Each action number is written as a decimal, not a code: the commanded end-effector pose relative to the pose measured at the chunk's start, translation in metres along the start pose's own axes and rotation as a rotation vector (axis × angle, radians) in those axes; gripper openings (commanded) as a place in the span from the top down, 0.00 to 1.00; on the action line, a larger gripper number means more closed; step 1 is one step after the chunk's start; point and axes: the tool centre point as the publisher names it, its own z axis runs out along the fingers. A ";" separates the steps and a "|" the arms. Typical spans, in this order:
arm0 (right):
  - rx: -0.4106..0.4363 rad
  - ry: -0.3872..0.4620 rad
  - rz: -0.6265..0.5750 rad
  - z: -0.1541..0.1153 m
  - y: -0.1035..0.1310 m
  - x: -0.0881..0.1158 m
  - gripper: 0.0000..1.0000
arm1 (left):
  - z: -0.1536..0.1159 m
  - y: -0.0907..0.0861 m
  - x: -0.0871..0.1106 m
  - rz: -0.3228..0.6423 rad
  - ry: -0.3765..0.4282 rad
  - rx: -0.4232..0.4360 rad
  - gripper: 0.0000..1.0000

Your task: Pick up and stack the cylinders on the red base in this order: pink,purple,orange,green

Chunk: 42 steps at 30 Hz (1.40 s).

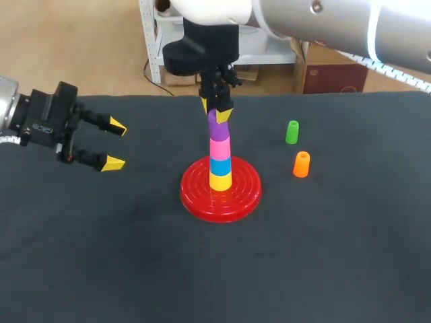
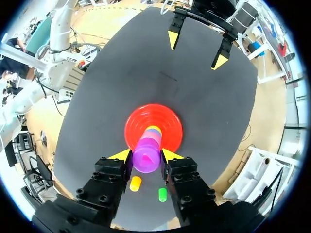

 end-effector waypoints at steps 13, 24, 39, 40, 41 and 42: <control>0.040 -0.060 0.044 0.016 0.010 0.001 1.00 | 0.000 0.000 0.001 0.002 -0.002 -0.001 0.00; 0.301 -0.082 0.133 -0.056 0.034 0.016 0.00 | 0.000 0.000 0.001 0.002 -0.002 -0.001 0.00; 0.295 -0.073 0.598 0.024 0.111 0.106 0.00 | 0.000 0.000 0.001 0.002 -0.002 -0.001 0.00; 0.289 -0.054 0.607 0.032 0.114 0.109 0.00 | 0.000 0.000 0.001 0.002 -0.002 -0.001 0.00; 0.287 -0.045 0.622 0.039 0.116 0.111 0.00 | 0.000 0.000 0.001 0.002 -0.002 -0.001 0.00; 0.307 -0.030 0.643 0.047 0.119 0.114 0.00 | 0.000 0.000 0.001 0.002 -0.002 -0.001 0.00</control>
